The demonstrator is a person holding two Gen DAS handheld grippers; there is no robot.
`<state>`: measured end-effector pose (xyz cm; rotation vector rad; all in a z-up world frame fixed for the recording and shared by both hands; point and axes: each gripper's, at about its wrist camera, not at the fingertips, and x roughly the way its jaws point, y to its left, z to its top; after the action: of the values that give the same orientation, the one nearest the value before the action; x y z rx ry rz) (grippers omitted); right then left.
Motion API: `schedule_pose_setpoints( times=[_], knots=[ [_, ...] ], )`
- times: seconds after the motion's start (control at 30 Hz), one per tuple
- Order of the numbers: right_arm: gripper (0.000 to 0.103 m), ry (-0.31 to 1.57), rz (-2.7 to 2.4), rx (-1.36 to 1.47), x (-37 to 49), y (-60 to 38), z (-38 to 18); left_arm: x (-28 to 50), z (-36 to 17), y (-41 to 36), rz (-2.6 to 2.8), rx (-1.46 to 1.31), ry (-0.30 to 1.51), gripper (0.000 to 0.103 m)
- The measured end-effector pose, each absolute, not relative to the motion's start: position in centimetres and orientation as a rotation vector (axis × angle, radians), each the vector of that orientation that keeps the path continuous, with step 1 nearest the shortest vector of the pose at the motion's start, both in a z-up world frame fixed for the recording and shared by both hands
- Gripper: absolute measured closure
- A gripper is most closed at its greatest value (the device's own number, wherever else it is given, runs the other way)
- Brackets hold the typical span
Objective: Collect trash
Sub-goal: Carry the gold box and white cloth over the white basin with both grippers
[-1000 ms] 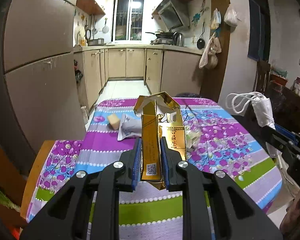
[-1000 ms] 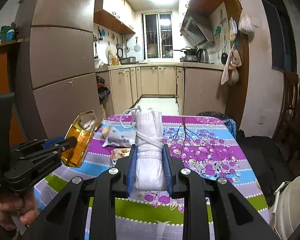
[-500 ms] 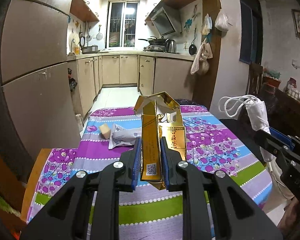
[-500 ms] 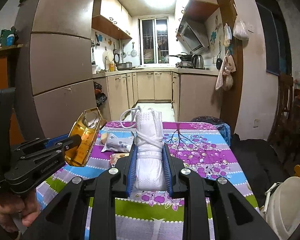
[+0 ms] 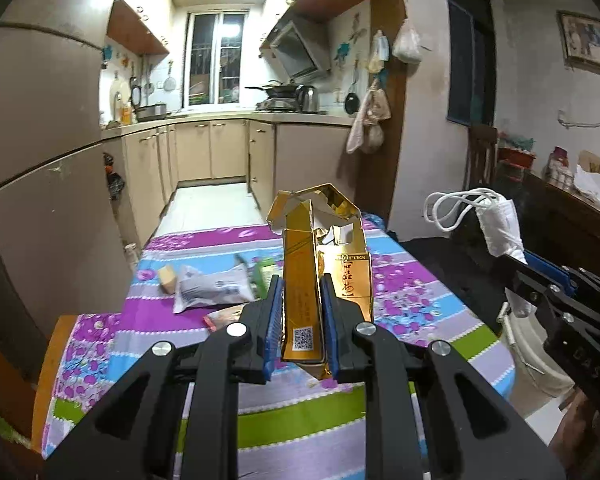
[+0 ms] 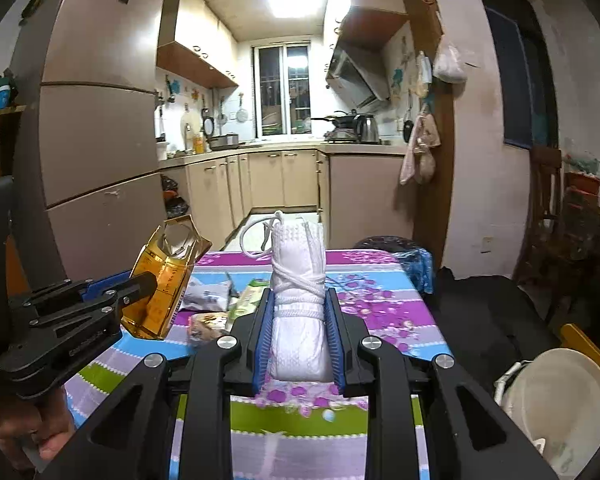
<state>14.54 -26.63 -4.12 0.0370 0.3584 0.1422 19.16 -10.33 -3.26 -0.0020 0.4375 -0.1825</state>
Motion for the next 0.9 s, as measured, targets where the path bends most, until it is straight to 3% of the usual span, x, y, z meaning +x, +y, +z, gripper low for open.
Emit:
schedule_pose_setpoints(
  times=[0.9],
  knots=[
    [0.077,0.394,-0.265,0.112,7.3,-49.7,-2.7,19.4,-2.3,-32.0,-0.573,0.102,0.456,0.085]
  ],
)
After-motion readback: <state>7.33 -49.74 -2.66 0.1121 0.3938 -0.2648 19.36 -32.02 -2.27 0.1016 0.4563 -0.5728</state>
